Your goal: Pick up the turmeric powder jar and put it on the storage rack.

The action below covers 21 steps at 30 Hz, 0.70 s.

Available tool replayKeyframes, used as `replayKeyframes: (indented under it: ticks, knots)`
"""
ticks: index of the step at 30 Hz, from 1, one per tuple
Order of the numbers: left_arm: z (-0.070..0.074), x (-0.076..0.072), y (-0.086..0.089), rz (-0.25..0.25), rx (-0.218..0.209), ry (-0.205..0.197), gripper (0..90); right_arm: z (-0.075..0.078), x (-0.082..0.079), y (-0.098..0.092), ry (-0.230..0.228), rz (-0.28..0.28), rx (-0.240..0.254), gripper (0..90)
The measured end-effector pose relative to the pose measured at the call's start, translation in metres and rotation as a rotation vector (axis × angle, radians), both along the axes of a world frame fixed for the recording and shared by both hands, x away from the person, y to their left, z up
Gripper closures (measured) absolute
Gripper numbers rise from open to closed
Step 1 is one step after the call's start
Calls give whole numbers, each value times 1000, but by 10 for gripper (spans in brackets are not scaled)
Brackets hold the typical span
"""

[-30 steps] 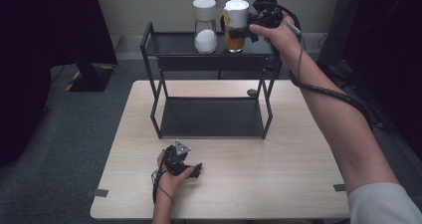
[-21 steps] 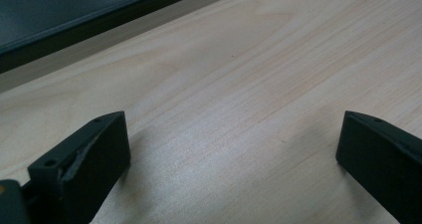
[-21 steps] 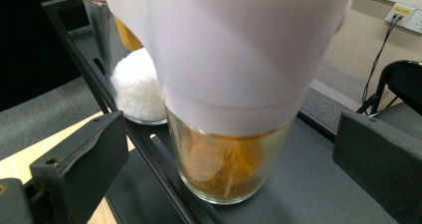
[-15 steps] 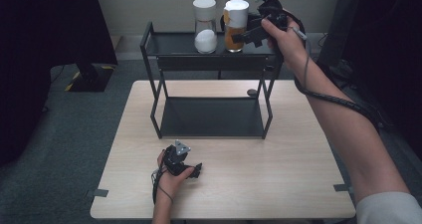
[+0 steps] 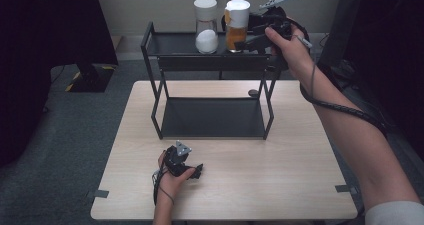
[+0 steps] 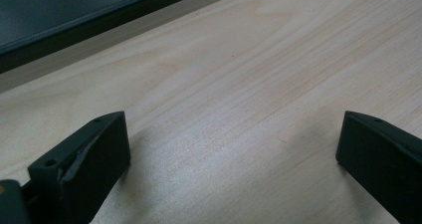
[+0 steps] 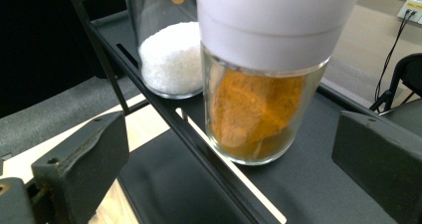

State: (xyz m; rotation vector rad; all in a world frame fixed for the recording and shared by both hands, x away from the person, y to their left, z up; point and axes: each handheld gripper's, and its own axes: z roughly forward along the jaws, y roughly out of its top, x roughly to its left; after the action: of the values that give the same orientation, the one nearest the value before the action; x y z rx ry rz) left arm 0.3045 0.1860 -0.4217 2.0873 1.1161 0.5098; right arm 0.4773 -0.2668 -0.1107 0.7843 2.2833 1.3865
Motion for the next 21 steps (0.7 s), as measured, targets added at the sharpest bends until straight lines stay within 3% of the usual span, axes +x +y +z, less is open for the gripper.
replayKeyframes:
  ticks: [21]
  knots:
    - [0,0,0,0,0,0,0,-23,-12,-2,16,59,31,8]
